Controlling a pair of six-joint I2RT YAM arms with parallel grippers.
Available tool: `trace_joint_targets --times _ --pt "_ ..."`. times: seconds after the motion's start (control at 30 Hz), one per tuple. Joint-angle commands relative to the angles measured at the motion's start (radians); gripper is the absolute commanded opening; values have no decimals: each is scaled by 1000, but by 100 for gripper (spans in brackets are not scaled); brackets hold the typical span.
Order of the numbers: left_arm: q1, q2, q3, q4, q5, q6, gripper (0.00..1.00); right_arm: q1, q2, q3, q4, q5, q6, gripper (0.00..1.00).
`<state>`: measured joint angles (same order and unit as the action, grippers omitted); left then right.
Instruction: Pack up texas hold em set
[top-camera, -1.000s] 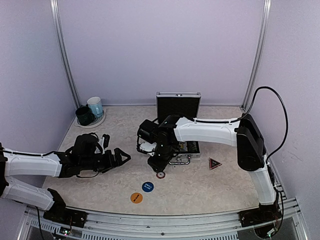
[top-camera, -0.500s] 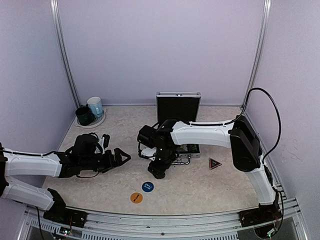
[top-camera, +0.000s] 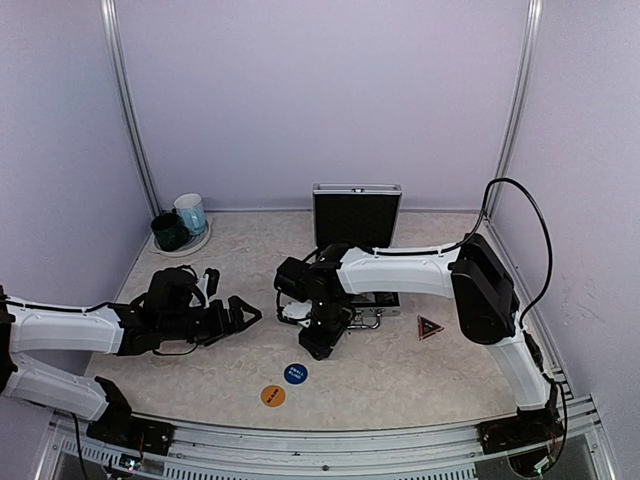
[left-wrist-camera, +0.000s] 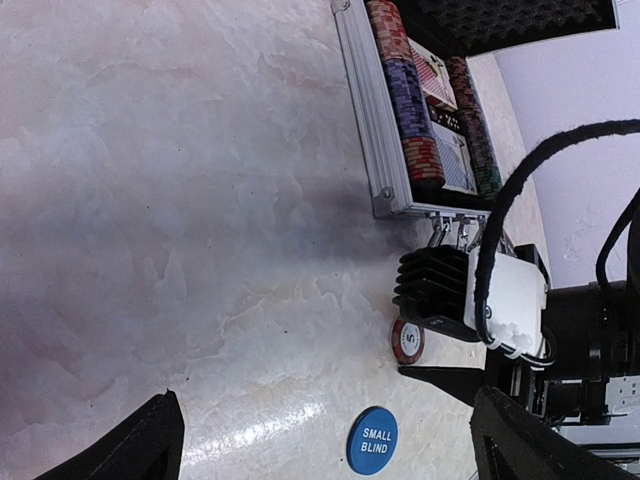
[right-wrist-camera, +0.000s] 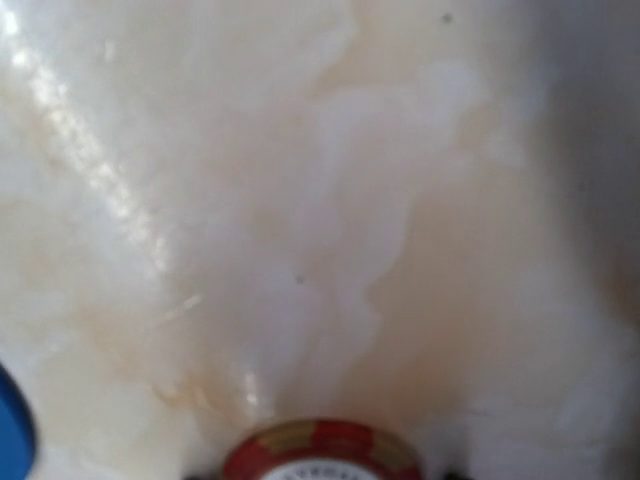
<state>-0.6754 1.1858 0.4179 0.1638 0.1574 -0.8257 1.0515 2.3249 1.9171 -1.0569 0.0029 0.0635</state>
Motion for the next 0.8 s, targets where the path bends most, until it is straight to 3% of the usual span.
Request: trace_joint_targets --times 0.0,0.17,0.5,0.77 --pt "-7 -1 13 1 2 16 99 4 48 5 -29 -27 -13 50" --pt "-6 -3 12 -1 2 17 99 4 60 3 -31 -31 -14 49" --pt "-5 -5 10 -3 3 19 99 4 29 20 -11 -11 -9 38" --pt "-6 1 -1 4 9 13 99 4 -25 24 13 -11 5 37"
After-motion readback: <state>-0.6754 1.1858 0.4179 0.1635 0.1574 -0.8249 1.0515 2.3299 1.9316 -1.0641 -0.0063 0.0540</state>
